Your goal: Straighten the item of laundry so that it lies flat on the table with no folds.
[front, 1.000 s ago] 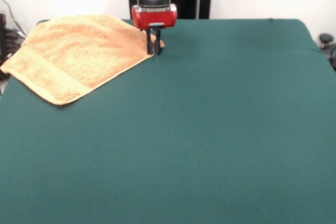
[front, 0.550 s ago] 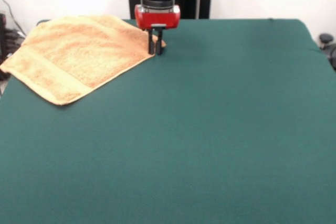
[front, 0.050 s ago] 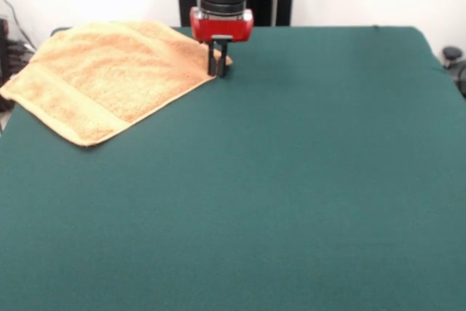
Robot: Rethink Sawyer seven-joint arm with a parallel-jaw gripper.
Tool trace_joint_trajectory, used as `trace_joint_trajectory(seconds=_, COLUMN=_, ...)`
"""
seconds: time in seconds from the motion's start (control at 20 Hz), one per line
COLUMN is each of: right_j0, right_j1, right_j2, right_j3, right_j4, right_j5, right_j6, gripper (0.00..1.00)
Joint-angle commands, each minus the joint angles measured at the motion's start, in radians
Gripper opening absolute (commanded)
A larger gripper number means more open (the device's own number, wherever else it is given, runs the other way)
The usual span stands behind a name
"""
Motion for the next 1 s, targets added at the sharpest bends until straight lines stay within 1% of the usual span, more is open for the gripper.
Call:
trace_joint_trajectory(seconds=0.05, right_j0=0.100, right_j1=0.060, right_j2=0.170, right_j3=-0.070, right_j4=0.140, right_j5=0.036, right_j6=0.301, gripper=0.00)
trace_joint_trajectory(seconds=0.35, right_j0=0.132, right_j1=0.062, right_j2=0.176, right_j3=-0.070, right_j4=0.198, right_j5=0.013, right_j6=0.322, gripper=0.00)
trace_joint_trajectory(seconds=0.65, right_j0=0.157, right_j1=0.064, right_j2=0.176, right_j3=-0.069, right_j4=0.235, right_j5=-0.010, right_j6=0.332, gripper=0.00)
trace_joint_trajectory(seconds=1.0, right_j0=0.183, right_j1=0.055, right_j2=0.173, right_j3=-0.069, right_j4=0.284, right_j5=0.002, right_j6=0.335, gripper=0.00)
